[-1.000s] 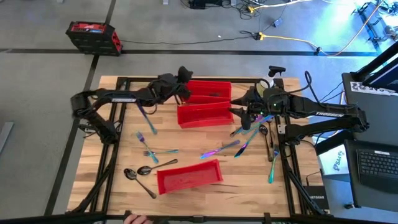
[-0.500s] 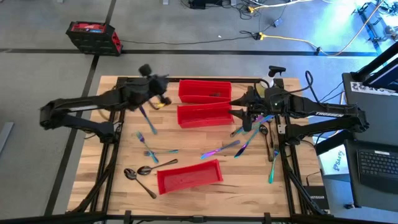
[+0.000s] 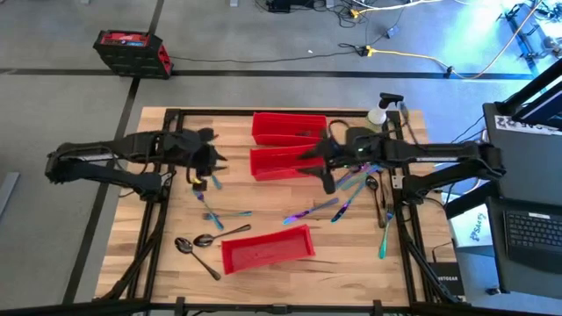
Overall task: Sort silverware
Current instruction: Put the purple fork into the top red bin
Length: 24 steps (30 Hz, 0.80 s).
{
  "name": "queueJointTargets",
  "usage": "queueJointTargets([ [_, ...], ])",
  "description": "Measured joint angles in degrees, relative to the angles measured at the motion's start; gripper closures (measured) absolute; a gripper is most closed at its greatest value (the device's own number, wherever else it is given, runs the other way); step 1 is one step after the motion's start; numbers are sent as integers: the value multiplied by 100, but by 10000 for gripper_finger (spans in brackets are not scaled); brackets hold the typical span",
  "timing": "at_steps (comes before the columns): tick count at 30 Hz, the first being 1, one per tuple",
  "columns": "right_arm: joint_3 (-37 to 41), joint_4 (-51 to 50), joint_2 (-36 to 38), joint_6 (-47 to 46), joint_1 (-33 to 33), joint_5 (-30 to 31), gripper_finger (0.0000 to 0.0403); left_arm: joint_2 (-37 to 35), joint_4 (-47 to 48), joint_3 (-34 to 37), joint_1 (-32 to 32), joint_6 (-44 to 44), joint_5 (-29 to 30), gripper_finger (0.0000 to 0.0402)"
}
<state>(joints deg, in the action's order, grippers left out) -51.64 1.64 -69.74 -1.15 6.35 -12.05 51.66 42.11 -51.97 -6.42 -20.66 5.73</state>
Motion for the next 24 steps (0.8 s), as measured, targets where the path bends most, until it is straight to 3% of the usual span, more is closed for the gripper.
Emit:
queueJointTargets([
  [5,0,431,-622,-133,4,-517,242,412,329,77,145,-1097,-598,251],
  [13,0,441,-905,-487,0,-963,242,1520,1742,84,198,-1758,-106,159],
  [24,0,431,-902,-603,2,-1007,242,2487,1919,262,557,-1885,-682,152],
])
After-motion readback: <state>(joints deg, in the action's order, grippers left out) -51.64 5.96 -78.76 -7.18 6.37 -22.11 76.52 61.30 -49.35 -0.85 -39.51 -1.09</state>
